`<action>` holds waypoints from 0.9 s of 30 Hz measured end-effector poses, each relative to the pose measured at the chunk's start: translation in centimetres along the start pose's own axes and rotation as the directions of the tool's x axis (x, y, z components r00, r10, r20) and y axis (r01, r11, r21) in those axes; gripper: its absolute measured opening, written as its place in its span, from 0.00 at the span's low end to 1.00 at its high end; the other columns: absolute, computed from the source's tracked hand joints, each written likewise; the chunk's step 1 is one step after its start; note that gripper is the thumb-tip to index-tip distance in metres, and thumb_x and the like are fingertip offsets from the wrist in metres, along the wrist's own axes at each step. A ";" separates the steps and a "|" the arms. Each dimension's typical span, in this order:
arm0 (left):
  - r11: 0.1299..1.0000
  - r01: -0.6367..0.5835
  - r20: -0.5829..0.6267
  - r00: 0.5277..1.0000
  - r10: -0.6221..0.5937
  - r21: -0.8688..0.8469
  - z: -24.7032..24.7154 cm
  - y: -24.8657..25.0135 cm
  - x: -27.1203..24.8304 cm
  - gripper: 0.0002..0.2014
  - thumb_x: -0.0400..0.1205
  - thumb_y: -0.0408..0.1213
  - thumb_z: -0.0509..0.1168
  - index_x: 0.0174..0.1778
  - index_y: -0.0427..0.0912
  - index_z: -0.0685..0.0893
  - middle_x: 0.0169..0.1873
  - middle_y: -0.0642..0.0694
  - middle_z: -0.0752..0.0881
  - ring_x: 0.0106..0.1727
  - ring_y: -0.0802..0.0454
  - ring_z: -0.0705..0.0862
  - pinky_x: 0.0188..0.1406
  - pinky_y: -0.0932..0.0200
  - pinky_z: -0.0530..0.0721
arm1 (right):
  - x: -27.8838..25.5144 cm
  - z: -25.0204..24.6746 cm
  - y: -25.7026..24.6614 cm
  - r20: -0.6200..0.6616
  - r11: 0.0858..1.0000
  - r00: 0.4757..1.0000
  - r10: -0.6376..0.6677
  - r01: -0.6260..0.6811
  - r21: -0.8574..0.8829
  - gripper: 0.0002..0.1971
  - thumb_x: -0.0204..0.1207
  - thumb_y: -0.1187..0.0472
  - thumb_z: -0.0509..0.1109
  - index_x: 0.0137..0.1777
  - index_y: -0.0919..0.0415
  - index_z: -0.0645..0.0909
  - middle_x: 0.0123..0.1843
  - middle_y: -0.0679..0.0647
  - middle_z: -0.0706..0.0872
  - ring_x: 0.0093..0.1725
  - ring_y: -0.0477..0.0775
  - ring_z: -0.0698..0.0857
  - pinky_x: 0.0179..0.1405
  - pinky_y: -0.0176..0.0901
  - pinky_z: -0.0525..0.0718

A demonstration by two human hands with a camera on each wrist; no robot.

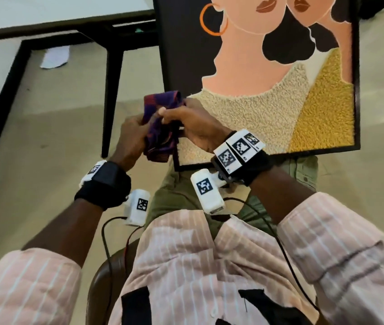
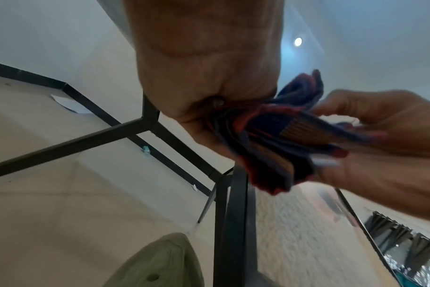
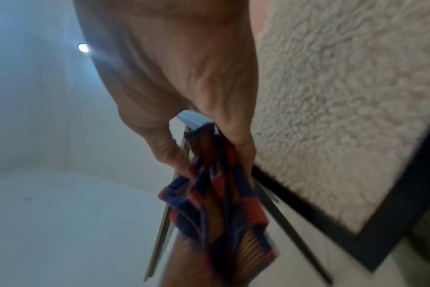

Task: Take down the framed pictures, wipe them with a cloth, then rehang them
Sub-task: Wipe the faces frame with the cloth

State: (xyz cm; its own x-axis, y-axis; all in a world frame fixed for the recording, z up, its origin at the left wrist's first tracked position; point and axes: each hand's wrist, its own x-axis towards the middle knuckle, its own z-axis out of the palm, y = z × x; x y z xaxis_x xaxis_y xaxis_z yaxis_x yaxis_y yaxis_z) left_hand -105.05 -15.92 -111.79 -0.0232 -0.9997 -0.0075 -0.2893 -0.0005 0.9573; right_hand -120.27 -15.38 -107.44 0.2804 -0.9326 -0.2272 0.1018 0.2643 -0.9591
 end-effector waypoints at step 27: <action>0.954 0.293 -0.396 0.869 -0.296 -0.068 7.6 2.3 -0.4 0.35 0.86 0.64 0.39 0.67 0.44 0.82 0.64 0.38 0.84 0.66 0.37 0.80 0.71 0.40 0.73 | 1.4 -3.5 3.3 0.005 0.072 0.928 -0.372 0.034 -0.997 0.48 0.68 0.52 0.80 0.83 0.65 0.57 0.66 0.63 0.70 0.62 0.61 0.73 0.47 0.48 0.83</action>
State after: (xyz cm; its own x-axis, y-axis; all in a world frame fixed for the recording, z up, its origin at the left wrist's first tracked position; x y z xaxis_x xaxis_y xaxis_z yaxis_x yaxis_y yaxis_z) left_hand -112.99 -15.32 -111.78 0.4441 -0.8787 -0.1752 -0.2176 -0.2955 0.9302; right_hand -122.89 -16.67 -111.53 0.2272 -0.9627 0.1469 -0.9345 -0.2580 -0.2454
